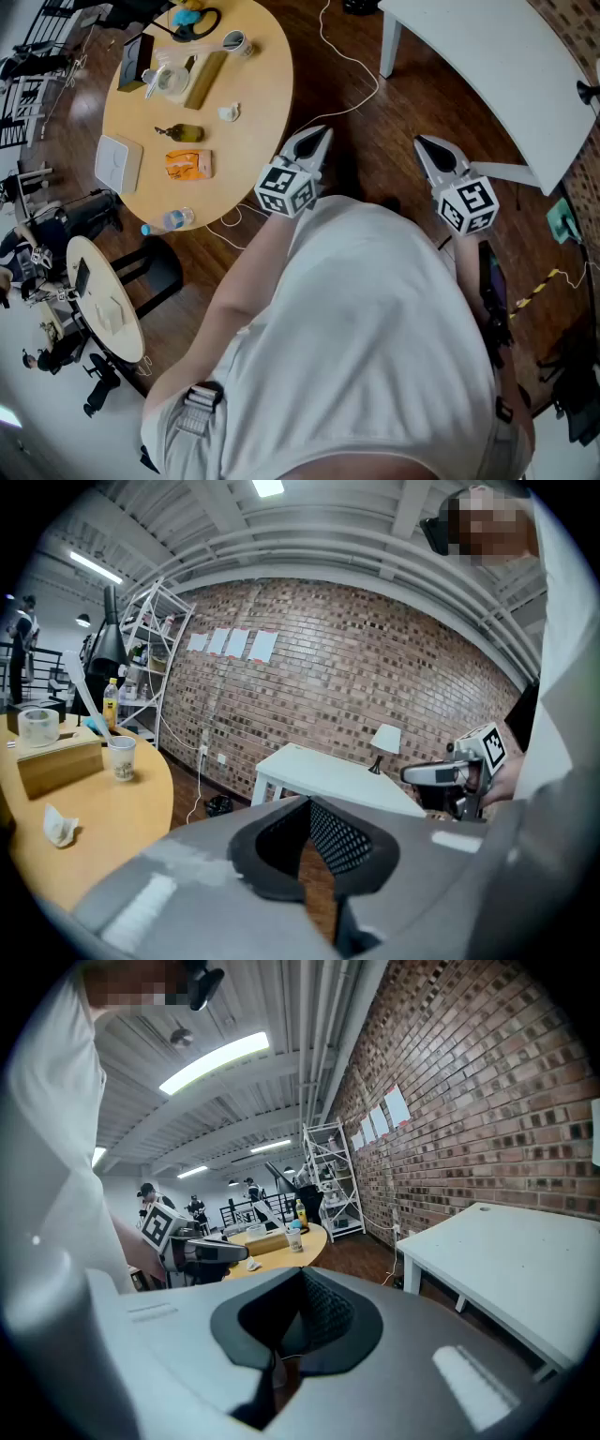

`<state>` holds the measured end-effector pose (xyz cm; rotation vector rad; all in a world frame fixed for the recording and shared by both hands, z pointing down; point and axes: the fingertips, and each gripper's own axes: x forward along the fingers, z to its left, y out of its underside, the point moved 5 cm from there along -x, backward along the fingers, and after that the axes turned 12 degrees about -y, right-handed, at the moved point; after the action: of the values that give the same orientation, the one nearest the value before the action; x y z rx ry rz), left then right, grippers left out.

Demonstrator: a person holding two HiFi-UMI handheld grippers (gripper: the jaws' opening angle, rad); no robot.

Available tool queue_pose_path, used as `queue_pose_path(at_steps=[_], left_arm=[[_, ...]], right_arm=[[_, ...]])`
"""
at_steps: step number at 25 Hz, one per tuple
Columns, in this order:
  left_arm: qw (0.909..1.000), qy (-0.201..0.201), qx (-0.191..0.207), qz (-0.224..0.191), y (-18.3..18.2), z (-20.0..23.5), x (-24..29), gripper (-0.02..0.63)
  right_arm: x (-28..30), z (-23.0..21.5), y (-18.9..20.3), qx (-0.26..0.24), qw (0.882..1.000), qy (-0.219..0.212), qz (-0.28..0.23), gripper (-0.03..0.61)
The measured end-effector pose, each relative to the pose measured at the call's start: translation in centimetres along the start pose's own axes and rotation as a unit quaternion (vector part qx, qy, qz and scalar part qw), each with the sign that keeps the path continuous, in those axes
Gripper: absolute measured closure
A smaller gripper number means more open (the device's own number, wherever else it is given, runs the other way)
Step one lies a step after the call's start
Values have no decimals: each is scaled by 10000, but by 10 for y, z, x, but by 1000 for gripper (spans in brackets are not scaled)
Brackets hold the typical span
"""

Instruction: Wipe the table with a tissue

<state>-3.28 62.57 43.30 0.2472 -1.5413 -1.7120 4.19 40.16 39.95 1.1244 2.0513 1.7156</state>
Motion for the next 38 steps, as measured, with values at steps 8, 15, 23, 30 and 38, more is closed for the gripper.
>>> queue_pose_path(at_steps=[8,15,23,30,38], left_arm=[[9964,-622,46,578,28,91,-4,608],[9774,-1890,-197,930,47,202,-18,607],[9447,-2843,352,1597,68,300,-11,540],[9311,-2941,192,2148,95,340,15,457],[9301,-2774,147,2403,103,344,31,539]], right_arm=[[55,2,-11,71,9998,-35,200,571],[100,-6,-15,201,9992,-20,336,571],[125,-14,-22,409,9985,213,287,571],[120,-23,-10,676,9955,587,314,571],[110,-31,-14,774,9928,862,297,571]])
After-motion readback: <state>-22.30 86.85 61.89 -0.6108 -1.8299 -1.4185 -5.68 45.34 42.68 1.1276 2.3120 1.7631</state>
